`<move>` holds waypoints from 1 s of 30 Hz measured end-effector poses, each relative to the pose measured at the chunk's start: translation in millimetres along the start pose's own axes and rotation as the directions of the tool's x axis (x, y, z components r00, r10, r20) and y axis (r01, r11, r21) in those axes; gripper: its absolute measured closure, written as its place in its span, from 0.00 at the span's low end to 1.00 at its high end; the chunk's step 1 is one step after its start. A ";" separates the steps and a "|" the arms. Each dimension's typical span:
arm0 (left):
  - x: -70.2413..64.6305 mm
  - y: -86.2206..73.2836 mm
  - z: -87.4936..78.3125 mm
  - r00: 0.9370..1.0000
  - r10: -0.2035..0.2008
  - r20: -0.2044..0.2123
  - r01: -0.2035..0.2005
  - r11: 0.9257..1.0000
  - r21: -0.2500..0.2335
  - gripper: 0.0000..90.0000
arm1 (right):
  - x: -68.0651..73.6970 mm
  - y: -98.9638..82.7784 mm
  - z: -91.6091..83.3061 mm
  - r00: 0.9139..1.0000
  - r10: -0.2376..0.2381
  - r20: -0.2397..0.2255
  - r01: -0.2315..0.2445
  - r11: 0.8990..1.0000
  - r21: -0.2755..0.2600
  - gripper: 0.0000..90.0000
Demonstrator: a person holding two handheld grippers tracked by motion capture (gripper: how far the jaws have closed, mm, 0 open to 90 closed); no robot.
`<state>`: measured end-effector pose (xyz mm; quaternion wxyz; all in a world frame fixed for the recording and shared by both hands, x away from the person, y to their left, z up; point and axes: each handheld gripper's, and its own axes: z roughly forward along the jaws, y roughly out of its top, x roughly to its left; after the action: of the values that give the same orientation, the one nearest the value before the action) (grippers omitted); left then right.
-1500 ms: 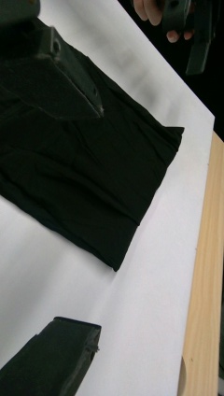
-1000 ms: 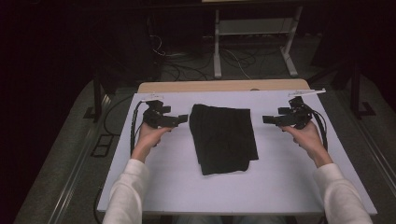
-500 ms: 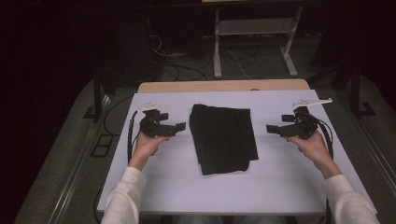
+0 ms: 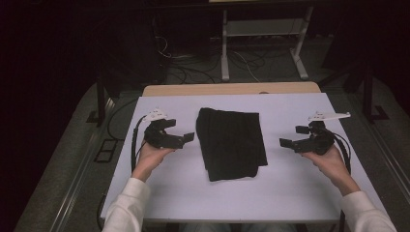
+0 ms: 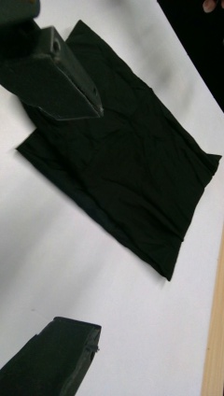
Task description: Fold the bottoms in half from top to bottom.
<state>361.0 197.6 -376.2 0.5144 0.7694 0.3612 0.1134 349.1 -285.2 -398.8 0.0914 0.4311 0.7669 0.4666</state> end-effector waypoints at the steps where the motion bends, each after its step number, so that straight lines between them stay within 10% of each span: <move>1: -1.6 -1.8 -0.9 1.000 0.001 0.002 -0.001 1.000 -0.003 0.00 | 0.9 -2.1 -1.5 1.000 0.002 -0.002 -0.002 1.000 -0.002 0.00; 30: -31.8 -66.4 -39.5 1.000 0.005 -0.008 -0.006 0.996 -0.089 0.00 | 37.0 -54.7 -25.1 0.999 -0.051 0.004 0.051 0.998 -0.033 0.00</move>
<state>287.6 218.2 -410.4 0.5466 0.7462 0.3557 0.1338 281.4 -284.0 -418.8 0.1114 0.4105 0.7698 0.4760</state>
